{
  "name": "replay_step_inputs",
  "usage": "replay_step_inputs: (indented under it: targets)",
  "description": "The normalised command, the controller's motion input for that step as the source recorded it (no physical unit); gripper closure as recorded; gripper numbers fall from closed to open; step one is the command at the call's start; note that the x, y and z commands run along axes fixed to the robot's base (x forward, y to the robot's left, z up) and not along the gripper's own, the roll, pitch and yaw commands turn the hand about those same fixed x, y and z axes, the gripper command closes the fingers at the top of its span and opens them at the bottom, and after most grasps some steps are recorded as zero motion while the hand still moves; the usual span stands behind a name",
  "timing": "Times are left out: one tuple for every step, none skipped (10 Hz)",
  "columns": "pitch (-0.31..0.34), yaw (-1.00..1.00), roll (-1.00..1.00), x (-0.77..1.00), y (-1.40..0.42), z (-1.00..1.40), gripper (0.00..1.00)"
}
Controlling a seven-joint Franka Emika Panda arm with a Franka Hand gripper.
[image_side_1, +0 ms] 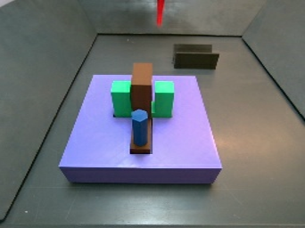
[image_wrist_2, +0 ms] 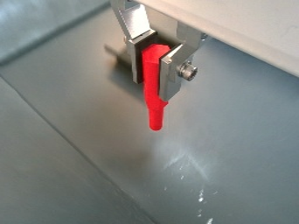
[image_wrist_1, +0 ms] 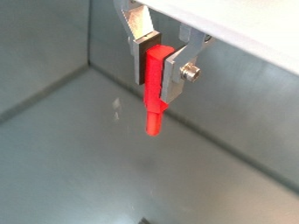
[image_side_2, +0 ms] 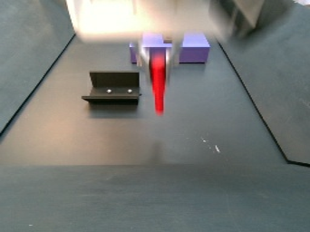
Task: Pick up the red object. Move up. Move to above the board. Insert the red object.
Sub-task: Move to above the board.
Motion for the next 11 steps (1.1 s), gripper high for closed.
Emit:
replay_step_inputs:
  targets:
    - [0.030, 0.00, 0.00, -0.04, -0.01, 1.40, 1.00]
    - [0.031, 0.01, 0.01, 0.02, 0.00, 1.40, 1.00]
    - [0.072, 0.00, 0.00, 0.04, 0.00, 1.40, 1.00]
    - [0.087, 0.00, 0.01, 0.02, 0.00, 0.61, 1.00]
    - [0.073, 0.01, 0.01, 0.03, 0.00, 0.33, 1.00]
    - [0.104, 0.21, -0.04, -0.13, -1.40, 0.15, 1.00]
    - [0.100, 0.19, -0.03, -0.13, -1.40, 0.14, 1.00]
    - [0.004, 0.12, 0.05, -0.14, -1.40, 0.14, 1.00]
    - [-0.014, 0.06, 0.02, -0.15, -1.40, 0.14, 1.00]
    - [-0.007, 0.04, 0.03, -0.15, -1.40, 0.14, 1.00]
    - [0.009, 0.02, 0.02, -0.14, -1.40, 0.14, 1.00]
